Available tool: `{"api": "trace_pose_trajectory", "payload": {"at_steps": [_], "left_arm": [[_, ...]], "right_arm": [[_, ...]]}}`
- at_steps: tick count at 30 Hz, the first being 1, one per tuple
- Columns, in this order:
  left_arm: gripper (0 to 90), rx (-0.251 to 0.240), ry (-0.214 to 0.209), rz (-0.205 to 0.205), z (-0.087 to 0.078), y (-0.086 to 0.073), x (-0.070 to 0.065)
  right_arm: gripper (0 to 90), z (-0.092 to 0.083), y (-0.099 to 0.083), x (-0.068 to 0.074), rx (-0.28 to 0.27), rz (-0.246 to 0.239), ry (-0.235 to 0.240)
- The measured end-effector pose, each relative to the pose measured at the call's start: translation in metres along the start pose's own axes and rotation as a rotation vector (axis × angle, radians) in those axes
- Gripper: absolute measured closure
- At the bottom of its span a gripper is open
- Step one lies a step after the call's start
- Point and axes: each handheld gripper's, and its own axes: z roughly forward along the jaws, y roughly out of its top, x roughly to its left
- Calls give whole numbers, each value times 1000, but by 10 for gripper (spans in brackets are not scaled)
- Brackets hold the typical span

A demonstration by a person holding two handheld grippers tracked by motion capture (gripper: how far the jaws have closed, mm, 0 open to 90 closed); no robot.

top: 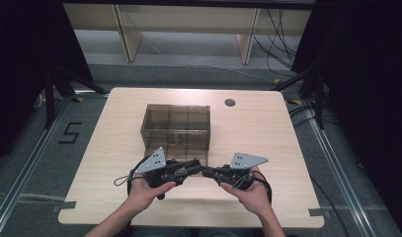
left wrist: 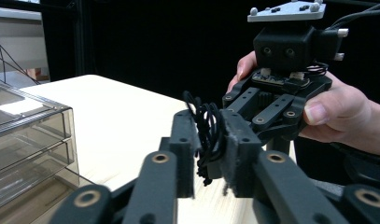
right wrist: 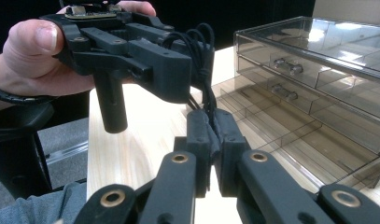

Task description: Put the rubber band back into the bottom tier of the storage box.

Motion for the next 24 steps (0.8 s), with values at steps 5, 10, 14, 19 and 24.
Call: {"api": "trace_pose_trajectory", "payload": {"at_steps": [5, 10, 14, 19, 24], "left_arm": [[824, 0, -5, 1, 0, 1, 1], [857, 0, -12, -8, -1, 0, 1], [869, -3, -13, -17, -1, 1, 2], [871, 0, -6, -16, -2, 4, 3], [871, 6, 13, -3, -5, 6, 6]], "right_arm": [[871, -1, 1, 1, 9, -4, -13], [864, 1, 1, 1, 2, -10, 2], [829, 2, 0, 1, 12, -13, -3], [758, 3, 1, 2, 20, -24, -15], [693, 3, 0, 3, 30, -11, -14]]}}
